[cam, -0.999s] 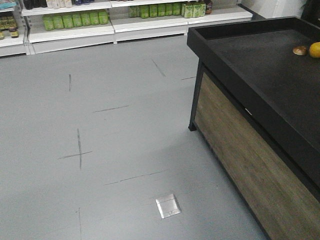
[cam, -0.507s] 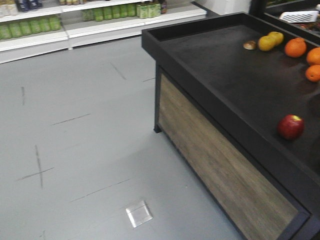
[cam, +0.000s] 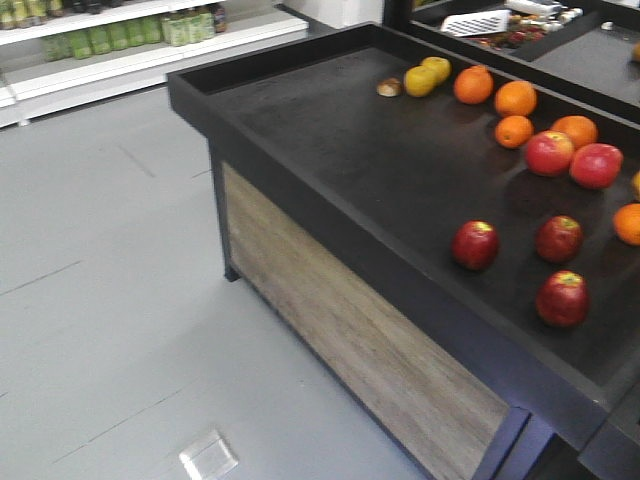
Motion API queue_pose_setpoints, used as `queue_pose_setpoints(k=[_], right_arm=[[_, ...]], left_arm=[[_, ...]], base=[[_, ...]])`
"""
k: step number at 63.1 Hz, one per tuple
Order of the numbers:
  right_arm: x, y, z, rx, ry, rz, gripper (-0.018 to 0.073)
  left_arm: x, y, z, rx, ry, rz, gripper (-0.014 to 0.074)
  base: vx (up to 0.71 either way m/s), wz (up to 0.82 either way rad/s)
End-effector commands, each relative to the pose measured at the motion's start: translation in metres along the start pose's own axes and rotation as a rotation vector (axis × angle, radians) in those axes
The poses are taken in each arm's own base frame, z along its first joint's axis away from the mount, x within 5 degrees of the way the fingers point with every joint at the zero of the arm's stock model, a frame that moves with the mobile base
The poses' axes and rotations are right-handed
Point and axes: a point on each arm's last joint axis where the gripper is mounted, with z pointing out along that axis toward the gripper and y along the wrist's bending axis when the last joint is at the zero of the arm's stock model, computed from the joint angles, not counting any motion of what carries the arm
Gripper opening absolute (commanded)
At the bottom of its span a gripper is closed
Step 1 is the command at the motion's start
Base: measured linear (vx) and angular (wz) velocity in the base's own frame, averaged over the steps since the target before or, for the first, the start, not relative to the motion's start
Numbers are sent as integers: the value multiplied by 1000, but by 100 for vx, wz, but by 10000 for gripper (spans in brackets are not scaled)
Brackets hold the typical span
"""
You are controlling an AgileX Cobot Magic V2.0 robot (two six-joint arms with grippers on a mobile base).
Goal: Pick three apples into basket with both arms
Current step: 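Drive the base up to the light-blue basket on the fruit display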
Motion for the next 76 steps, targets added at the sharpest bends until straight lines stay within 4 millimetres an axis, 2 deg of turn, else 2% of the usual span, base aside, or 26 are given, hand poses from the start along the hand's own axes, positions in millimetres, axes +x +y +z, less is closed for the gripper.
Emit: queue_pose_setpoints(k=[1, 76], right_arm=[[-3, 0, 0, 4, -74, -18, -8], [-3, 0, 0, 4, -74, -18, -8]], left_arm=[[-6, -1, -1, 18, -86, -13, -6], [-6, -1, -1, 18, -86, -13, -6]], base=[[10, -38], [9, -35]])
